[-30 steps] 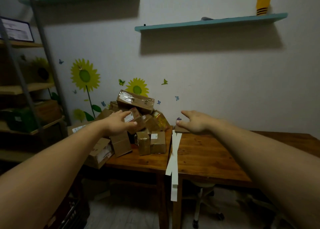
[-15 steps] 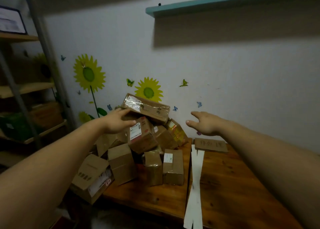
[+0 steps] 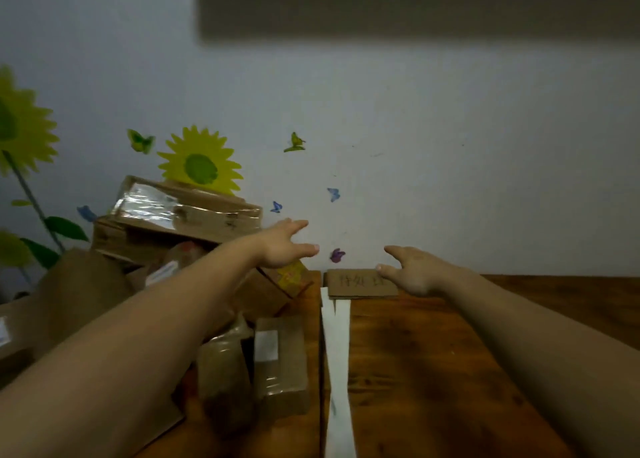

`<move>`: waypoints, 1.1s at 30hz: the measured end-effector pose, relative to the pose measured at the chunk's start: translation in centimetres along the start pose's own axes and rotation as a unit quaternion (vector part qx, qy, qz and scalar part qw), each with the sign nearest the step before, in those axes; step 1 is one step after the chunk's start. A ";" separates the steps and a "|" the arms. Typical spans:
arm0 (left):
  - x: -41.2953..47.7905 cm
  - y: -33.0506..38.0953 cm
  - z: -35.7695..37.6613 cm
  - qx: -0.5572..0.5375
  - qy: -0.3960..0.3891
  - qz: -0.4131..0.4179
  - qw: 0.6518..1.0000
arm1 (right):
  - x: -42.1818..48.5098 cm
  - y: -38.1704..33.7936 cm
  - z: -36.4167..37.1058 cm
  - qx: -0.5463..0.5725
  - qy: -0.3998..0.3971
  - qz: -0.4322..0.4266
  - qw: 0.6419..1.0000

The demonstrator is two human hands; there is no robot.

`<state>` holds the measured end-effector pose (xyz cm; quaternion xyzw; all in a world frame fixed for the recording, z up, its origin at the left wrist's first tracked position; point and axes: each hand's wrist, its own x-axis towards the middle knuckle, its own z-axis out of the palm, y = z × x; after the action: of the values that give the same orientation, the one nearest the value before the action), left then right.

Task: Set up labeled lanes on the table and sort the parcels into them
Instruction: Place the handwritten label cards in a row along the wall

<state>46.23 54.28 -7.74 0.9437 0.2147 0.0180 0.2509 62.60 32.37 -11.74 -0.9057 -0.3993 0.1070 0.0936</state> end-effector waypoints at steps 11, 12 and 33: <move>21.0 -0.2 14.9 -0.096 -0.085 -0.103 0.986 | 17.7 16.7 6.4 0.094 -0.086 0.085 0.988; 22.4 -1.2 16.3 -0.121 -0.096 -0.119 0.981 | 19.5 17.2 7.5 0.105 -0.096 0.087 0.986; 33.2 -9.6 28.3 -0.297 0.030 -0.339 0.892 | 31.2 20.2 21.3 0.490 -0.067 0.282 0.822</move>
<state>76.51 62.37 -39.55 0.6938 0.5140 0.0234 0.5040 91.63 44.00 -41.00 -0.8045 -0.0270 0.3703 0.4635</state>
